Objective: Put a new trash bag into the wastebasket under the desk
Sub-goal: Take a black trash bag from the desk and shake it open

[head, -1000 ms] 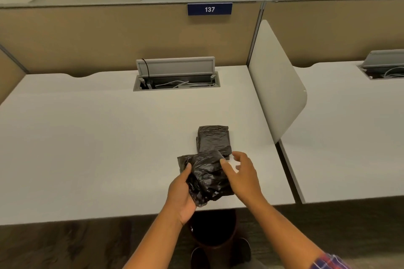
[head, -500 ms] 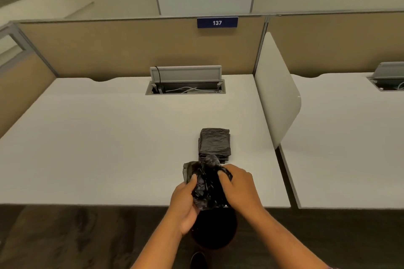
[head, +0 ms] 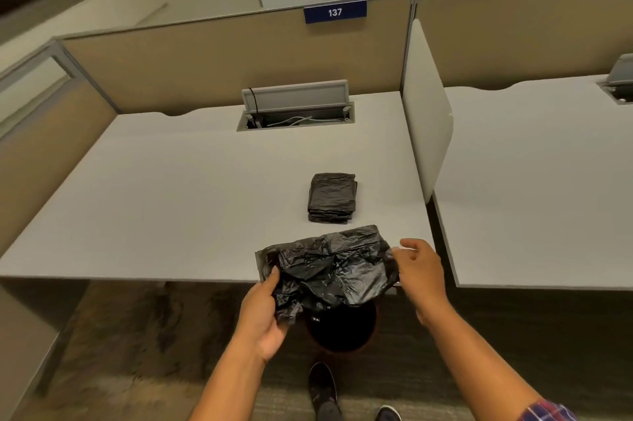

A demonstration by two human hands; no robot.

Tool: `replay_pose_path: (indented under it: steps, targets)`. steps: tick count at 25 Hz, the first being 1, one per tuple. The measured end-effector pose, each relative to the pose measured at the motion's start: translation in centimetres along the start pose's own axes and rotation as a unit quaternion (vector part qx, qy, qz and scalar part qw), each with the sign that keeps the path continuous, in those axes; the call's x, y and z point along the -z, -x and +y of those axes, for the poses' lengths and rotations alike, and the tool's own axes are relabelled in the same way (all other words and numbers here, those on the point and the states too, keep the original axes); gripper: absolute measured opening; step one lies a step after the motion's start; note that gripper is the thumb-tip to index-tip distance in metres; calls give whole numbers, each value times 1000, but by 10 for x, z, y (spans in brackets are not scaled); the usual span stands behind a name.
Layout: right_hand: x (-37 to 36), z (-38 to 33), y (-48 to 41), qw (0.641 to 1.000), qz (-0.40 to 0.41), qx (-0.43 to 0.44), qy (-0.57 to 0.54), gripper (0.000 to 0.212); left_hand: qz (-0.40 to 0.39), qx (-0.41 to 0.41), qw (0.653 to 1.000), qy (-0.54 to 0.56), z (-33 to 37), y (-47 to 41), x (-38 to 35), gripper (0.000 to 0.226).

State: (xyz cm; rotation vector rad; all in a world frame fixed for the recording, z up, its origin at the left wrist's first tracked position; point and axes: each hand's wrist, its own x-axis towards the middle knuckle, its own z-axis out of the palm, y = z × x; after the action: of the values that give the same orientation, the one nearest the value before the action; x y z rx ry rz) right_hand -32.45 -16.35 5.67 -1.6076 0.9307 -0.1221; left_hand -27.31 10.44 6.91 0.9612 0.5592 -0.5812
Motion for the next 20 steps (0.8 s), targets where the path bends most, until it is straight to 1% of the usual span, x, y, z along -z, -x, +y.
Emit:
replay_pose_path:
  steps: [2, 3, 4, 6, 7, 8, 9, 11, 12, 15, 18, 20]
  targets:
    - [-4, -4, 25, 991, 21, 103, 80, 45, -5, -8, 1000, -4, -3, 10, 0, 38]
    - [-8, -9, 40, 984, -5, 151, 98, 49, -8, -14, 1000, -10, -4, 15, -1, 38]
    - [-16, -17, 56, 976, -56, 179, 108, 55, -10, -20, 1000, -19, -5, 19, -3, 38]
    - [-33, -31, 85, 957, -152, 200, 143, 73, -16, -35, 998, -41, -6, 23, -8, 37]
    - [-42, -35, 95, 946, -169, 215, 175, 80, -19, -42, 997, -56, -6, 25, -11, 36]
    - [-49, -37, 101, 935, -163, 236, 209, 78, -24, -49, 996, -72, -6, 28, -14, 35]
    - [-54, -40, 104, 928, -146, 257, 228, 67, -29, -54, 995, -84, -4, 30, -16, 35]
    - [-57, -44, 101, 932, -100, 277, 210, 27, -34, -62, 993, -93, 2, 33, -16, 34]
    - [-54, -45, 98, 941, -85, 269, 187, 13, -34, -69, 992, -98, 6, 34, -14, 33]
    - [-43, -47, 86, 964, -58, 226, 129, 16, -25, -88, 989, -116, 21, 35, 0, 34]
    - [-32, -47, 76, 974, -23, 206, 88, 17, -23, -79, 991, -110, 32, 35, 14, 33]
    - [-25, -47, 71, 983, -11, 178, 52, 22, -21, -76, 991, -104, 37, 33, 19, 29]
